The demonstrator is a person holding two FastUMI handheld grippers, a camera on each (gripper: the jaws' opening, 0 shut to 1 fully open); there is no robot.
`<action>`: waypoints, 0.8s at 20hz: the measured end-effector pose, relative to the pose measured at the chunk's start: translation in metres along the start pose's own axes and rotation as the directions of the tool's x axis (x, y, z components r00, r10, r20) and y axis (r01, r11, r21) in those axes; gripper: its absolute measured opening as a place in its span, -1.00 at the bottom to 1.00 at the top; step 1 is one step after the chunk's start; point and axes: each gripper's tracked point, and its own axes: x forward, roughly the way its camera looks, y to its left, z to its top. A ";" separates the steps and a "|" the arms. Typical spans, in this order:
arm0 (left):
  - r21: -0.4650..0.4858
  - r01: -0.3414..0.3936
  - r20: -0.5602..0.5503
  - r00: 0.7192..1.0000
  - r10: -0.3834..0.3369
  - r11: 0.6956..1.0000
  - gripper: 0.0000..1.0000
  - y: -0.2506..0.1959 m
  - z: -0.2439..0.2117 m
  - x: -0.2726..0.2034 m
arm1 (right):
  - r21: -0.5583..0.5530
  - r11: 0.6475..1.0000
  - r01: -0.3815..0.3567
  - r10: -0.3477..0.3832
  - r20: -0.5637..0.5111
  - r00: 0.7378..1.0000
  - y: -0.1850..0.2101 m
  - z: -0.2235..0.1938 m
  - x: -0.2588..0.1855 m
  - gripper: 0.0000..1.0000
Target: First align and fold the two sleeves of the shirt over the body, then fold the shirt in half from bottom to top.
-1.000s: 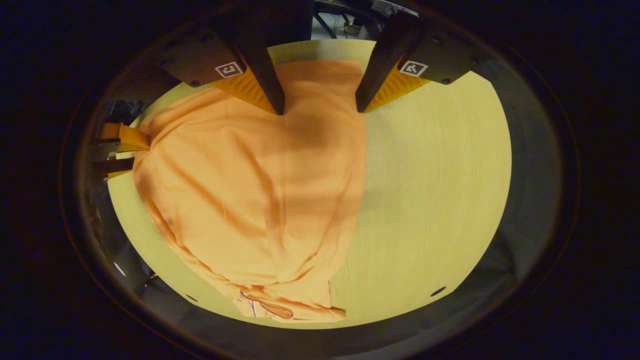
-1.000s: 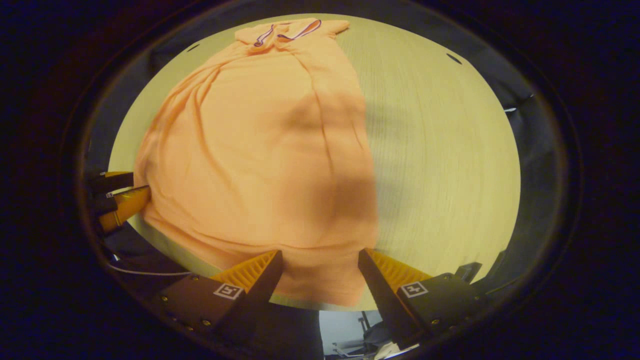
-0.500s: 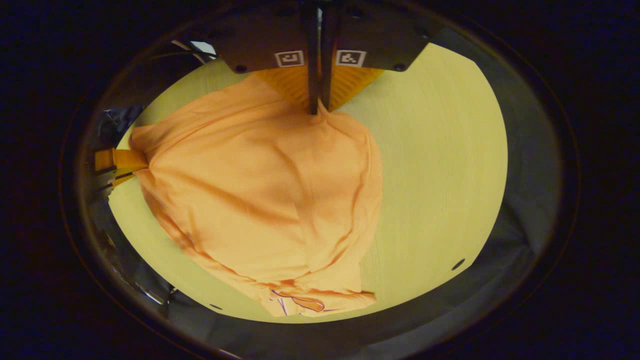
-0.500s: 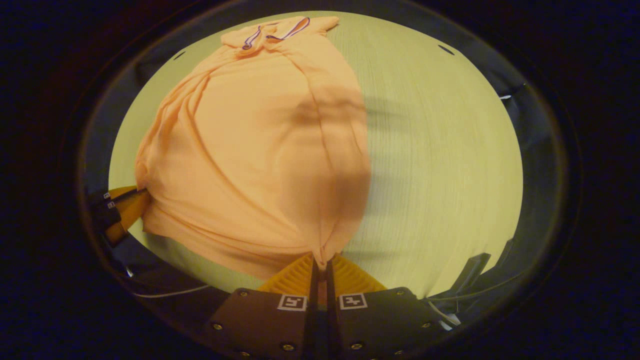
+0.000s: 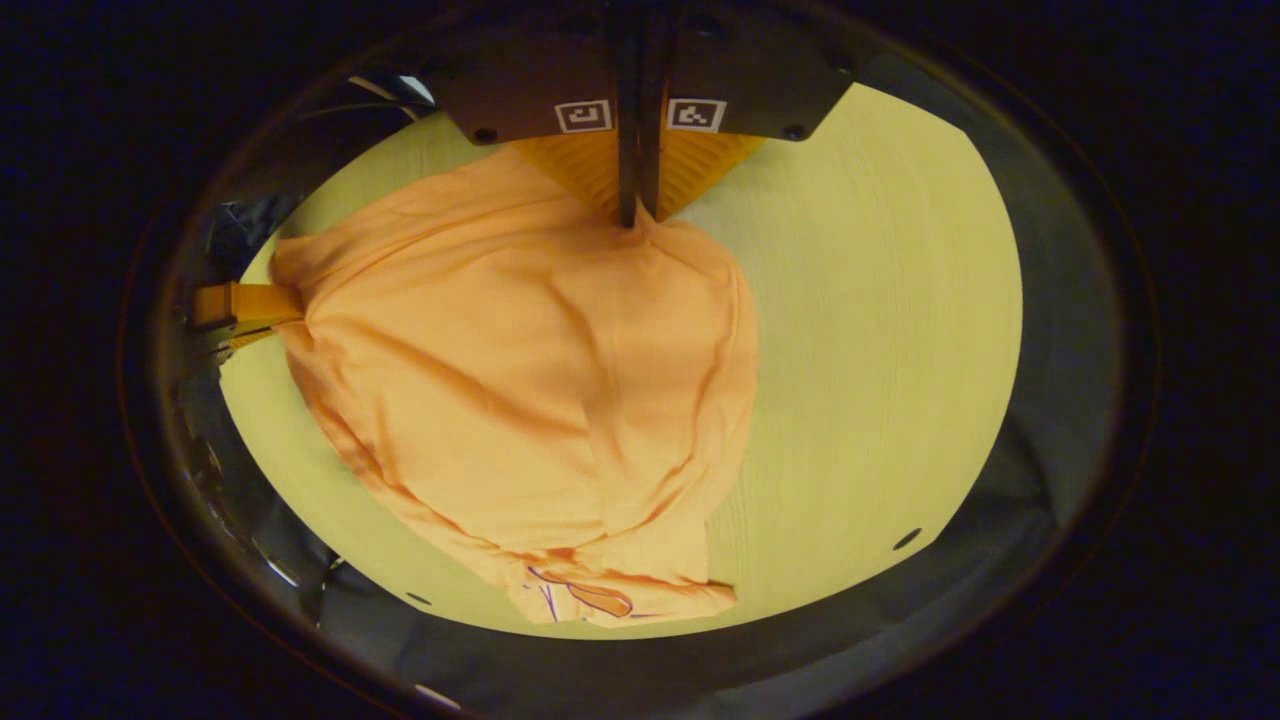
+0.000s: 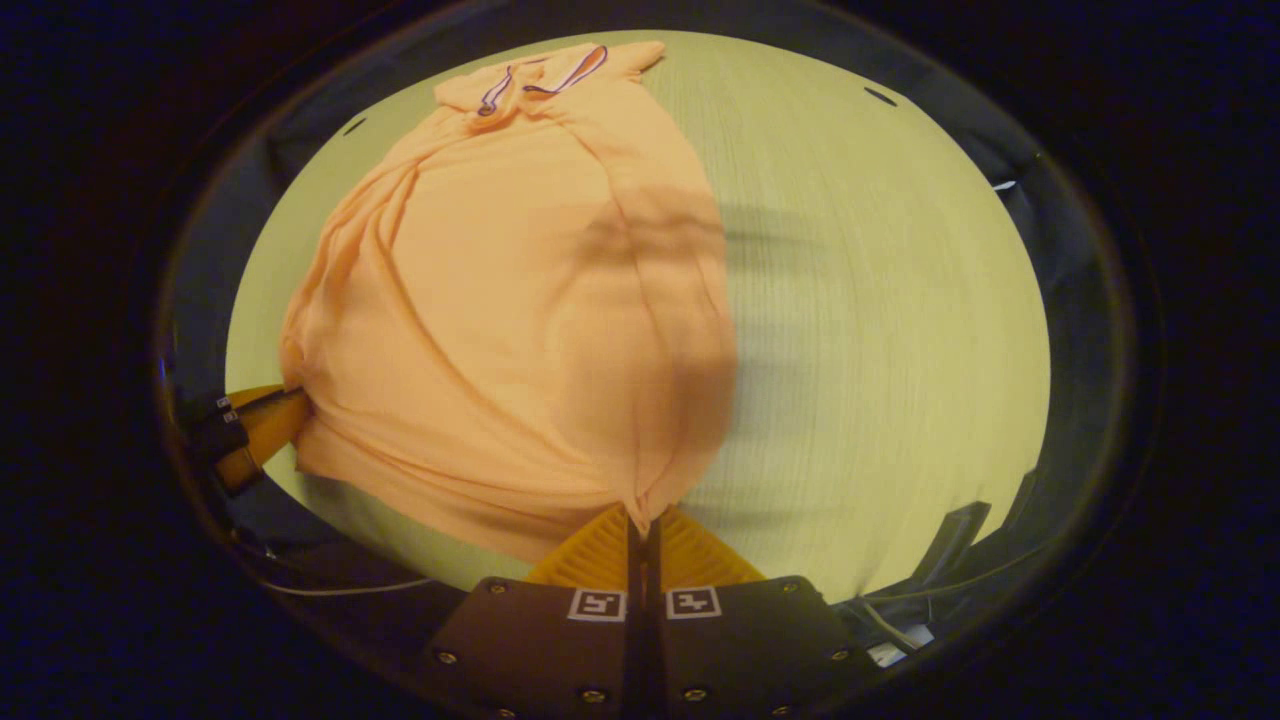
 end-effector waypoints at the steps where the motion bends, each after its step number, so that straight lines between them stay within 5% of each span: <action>1: -0.016 -0.006 0.015 1.000 0.006 1.000 -0.88 0.005 0.005 -0.002 | 0.010 1.000 -0.001 0.000 0.022 1.000 0.001 0.007 -0.003 -0.99; 16: -0.123 0.004 0.202 0.979 0.021 0.992 -0.89 0.039 0.143 -0.038 | 0.025 0.999 -0.027 0.019 0.263 0.965 0.008 0.153 -0.069 -1.00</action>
